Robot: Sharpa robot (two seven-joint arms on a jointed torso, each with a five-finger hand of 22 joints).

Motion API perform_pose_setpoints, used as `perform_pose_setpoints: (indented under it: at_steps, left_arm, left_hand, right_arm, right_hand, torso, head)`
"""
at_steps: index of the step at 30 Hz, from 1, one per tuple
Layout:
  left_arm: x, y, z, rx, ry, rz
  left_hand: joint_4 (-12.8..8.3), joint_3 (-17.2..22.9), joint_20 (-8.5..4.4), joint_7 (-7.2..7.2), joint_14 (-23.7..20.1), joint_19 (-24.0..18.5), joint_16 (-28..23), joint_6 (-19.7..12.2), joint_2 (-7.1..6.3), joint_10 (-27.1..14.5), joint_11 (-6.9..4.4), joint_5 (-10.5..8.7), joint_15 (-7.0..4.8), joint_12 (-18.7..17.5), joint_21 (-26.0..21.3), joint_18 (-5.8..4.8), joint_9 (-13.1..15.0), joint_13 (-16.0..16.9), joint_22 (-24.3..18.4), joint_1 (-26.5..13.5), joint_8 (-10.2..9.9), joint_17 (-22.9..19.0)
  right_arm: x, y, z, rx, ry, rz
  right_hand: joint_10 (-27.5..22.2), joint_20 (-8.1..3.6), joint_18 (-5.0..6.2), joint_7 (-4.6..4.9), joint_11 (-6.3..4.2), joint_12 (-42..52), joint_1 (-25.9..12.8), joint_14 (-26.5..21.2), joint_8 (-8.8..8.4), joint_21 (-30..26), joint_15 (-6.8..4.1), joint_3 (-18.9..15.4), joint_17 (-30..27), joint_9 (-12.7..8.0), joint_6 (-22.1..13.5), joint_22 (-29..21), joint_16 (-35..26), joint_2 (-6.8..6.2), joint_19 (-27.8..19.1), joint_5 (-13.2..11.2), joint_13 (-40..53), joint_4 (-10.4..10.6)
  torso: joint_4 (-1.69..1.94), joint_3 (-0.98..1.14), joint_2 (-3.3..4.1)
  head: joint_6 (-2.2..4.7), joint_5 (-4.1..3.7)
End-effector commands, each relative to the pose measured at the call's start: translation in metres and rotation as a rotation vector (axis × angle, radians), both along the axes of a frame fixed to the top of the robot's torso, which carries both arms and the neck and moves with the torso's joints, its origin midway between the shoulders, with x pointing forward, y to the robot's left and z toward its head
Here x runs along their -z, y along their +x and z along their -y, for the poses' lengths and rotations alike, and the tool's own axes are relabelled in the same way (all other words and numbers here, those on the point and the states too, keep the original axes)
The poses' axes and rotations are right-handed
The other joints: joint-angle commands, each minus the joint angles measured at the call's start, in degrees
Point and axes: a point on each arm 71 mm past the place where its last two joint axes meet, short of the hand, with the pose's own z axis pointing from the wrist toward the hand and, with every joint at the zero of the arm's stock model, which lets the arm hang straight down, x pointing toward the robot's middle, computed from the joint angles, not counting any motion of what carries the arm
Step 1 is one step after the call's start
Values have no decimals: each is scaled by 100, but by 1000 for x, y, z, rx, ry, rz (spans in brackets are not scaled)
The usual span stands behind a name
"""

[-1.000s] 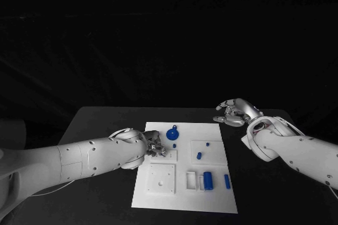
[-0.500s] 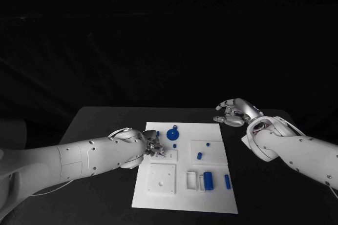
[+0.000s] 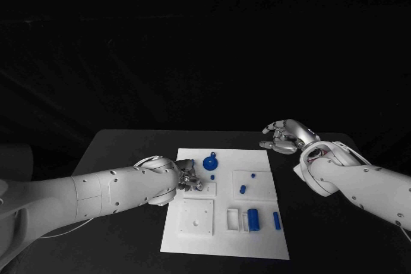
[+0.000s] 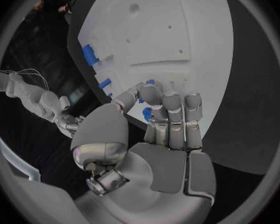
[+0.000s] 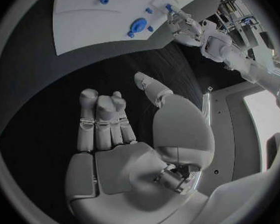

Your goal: Assemble the parts on the task board

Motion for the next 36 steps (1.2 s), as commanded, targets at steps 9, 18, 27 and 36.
perform_pose_setpoints:
  at_steps: [9,18,27,36]
  left_arm:
    - [3,0,3,-2,-8,-7]
    - [2,0,3,-2,-6,-1]
    - [2,0,2,-1,-3,-1]
    - [4,1,6,9,-5,-18]
  left_hand:
    - [-78,94,-771,-419,28,25,44,455,74,-164,-116,-26,-96,32,-40,27,8,6,-5,-3,4,-13]
    - [-85,102,-772,-419,24,25,46,454,84,-168,-116,-25,-97,32,-42,27,11,5,-4,-3,-2,-18]
    - [-110,120,-776,-421,23,31,59,461,89,-171,-119,12,-101,37,-43,27,22,6,0,-6,-12,-29]
    - [-111,118,-780,-419,18,44,79,472,78,-170,-115,-91,-107,51,-46,23,41,8,9,-57,-37,-55]
  right_arm:
    - [-1,0,-2,-10,-9,7]
    - [-1,0,-2,-10,-10,6]
    - [0,0,-1,-7,-11,3]
    - [0,0,-2,-9,-14,-3]
  right_hand:
    - [-33,3,240,94,-6,49,89,24,33,-22,13,-23,9,4,-66,87,-23,29,51,14,-17,-35]
    - [-33,3,240,94,-6,50,93,24,33,-22,13,-20,9,4,-65,87,-23,34,51,11,-19,-35]
    - [-33,5,240,94,-6,53,89,24,35,-24,13,-19,10,4,-60,87,-24,48,53,7,-25,-29]
    - [-33,6,240,94,-6,54,90,25,37,-25,13,-19,10,4,-57,87,-25,50,53,7,-28,-29]
  torso:
    - [4,-2,2]
    - [4,-4,3]
    - [10,-4,4]
    - [7,-6,3]
  head:
    - [11,-14]
    - [13,-18]
    - [11,-28]
    - [13,-23]
